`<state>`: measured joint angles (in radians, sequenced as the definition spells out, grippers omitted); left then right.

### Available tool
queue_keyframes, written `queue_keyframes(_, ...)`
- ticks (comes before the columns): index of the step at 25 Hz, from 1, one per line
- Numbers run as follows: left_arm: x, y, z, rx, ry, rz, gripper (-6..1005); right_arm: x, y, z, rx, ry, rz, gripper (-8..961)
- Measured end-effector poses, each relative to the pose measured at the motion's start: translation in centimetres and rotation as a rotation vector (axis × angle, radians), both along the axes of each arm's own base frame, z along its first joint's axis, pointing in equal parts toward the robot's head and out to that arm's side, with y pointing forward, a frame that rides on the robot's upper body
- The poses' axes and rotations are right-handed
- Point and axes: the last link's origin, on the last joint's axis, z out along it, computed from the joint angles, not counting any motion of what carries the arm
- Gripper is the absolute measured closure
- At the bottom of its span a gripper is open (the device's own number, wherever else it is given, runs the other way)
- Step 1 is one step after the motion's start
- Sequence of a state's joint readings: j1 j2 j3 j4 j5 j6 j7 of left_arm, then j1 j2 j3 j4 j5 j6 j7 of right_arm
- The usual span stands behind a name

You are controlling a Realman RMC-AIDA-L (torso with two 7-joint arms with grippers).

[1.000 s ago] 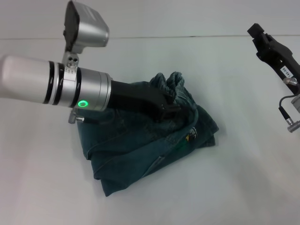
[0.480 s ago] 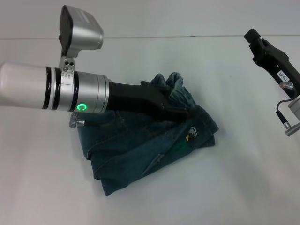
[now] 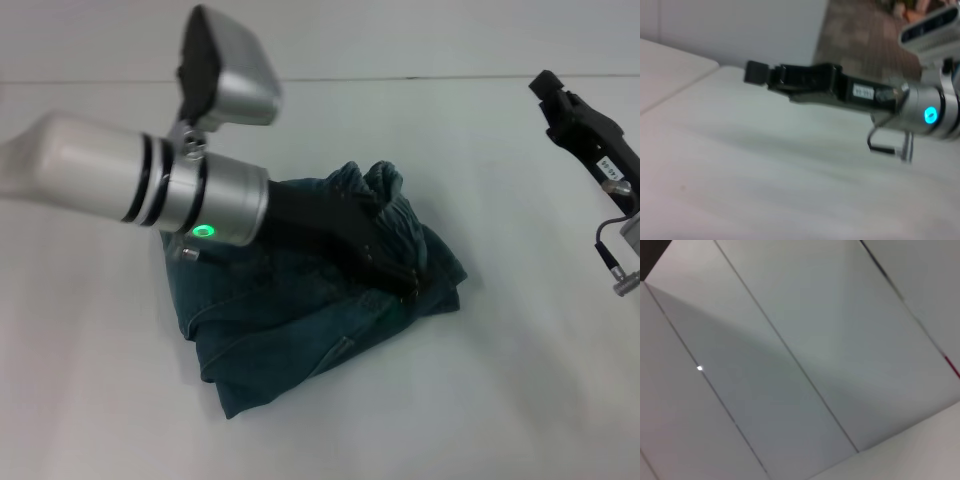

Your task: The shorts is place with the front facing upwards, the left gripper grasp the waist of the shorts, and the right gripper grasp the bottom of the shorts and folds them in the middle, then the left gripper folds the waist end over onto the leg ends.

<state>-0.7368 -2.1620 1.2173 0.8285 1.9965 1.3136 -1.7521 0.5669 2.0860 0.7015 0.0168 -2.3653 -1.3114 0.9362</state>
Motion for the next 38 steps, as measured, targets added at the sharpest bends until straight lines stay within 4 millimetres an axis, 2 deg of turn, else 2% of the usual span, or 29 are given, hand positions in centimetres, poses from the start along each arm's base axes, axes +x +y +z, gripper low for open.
queue_keyframes(8, 3.1, 0.9, -1.5, -0.016, 0.215, -0.141, 52, 0.9, -0.4, 0.2, 0.013, 0.007, -0.038, 912)
queue_keyframes(15, 5.1, 1.9, -1.7, 0.026, 0.339, -0.214, 54, 1.7, -0.9, 0.5, 0.029, 0.015, -0.069, 902)
queue_keyframes(21, 6.4, 2.3, -1.5, 0.054, 0.347, -0.24, 56, 2.4, -0.9, 0.9, 0.049, 0.016, -0.106, 893)
queue_keyframes(26, 6.9, 2.6, -0.9, 0.085, 0.279, -0.203, 57, 2.6, -0.9, 1.2, 0.062, 0.017, -0.112, 885)
queue_keyframes(30, 6.2, 2.9, 1.0, 0.116, 0.085, -0.106, 58, 2.6, -0.8, 1.7, 0.062, 0.01, -0.091, 879)
queue_keyframes(31, 5.4, 3.0, 2.4, 0.142, -0.031, -0.05, 58, 2.5, -0.8, 1.8, 0.061, 0.009, -0.082, 878)
queue_keyframes(34, 3.2, 3.1, 4.8, 0.206, -0.226, 0.053, 59, 2.1, -0.8, 2.2, 0.05, -0.011, -0.027, 873)
queue_keyframes(38, -1.9, 1.5, 8.3, 0.322, -0.503, 0.186, 60, 1.3, -0.8, 2.8, 0.032, -0.047, 0.064, 867)
